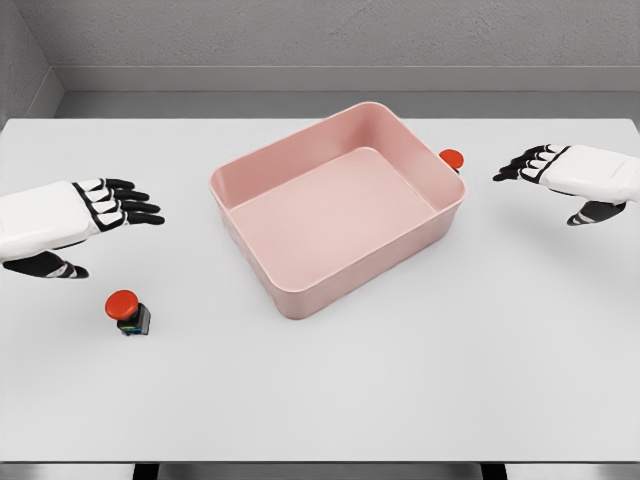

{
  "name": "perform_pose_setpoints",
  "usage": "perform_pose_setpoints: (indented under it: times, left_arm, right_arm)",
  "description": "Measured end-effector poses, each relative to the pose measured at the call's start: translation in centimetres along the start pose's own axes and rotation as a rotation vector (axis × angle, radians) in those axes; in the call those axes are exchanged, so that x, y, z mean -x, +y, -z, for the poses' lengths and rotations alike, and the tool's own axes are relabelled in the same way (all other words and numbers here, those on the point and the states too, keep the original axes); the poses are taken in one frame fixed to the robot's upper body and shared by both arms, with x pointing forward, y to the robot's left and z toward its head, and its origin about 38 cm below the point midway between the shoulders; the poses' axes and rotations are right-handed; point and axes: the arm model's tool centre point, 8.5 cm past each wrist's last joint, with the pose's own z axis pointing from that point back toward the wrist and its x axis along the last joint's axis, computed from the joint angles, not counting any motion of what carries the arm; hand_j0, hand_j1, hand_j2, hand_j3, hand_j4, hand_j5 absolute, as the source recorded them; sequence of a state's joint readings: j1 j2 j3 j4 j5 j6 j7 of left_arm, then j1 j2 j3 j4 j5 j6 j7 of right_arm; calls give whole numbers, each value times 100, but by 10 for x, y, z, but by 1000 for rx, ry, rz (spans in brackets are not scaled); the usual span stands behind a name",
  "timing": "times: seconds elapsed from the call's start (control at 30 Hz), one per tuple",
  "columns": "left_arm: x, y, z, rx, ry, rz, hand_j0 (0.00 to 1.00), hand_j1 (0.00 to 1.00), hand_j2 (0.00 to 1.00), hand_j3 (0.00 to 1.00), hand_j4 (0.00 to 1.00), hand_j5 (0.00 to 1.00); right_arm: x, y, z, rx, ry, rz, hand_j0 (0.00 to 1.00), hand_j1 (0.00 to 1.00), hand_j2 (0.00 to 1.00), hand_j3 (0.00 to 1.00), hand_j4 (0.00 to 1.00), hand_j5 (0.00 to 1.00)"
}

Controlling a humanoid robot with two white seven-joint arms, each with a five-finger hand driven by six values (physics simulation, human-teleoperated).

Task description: Put the industrial switch in the basket with both arms

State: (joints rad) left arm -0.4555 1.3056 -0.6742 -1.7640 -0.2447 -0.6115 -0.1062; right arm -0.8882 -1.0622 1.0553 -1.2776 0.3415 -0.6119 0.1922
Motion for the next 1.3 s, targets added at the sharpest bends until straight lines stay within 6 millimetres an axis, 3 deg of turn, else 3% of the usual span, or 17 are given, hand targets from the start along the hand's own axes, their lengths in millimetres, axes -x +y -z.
perform_pose_setpoints:
  times: [0.17,0.5,1.1,1.3]
  left_arm:
    - [1,2,2,18,-1,40,100,100,100,100,100,100]
    - [-3,-36,5,278,-12,106,100,100,100,100,100,100]
    - [-11,-54,15,323,-50,77,99,99,99,99,99,99]
    - [-16,-62,24,348,-74,65,91,91,91,91,91,91]
  right_arm:
    - [3,-5,-1,13,10,-3,100,100,100,100,100,100]
    - [-6,-24,19,84,-35,13,100,100,100,100,100,100]
    - [-19,-36,44,215,-123,225,100,100,100,100,100,100]
    - [-1,-49,56,248,-10,304,100,100,100,100,100,100]
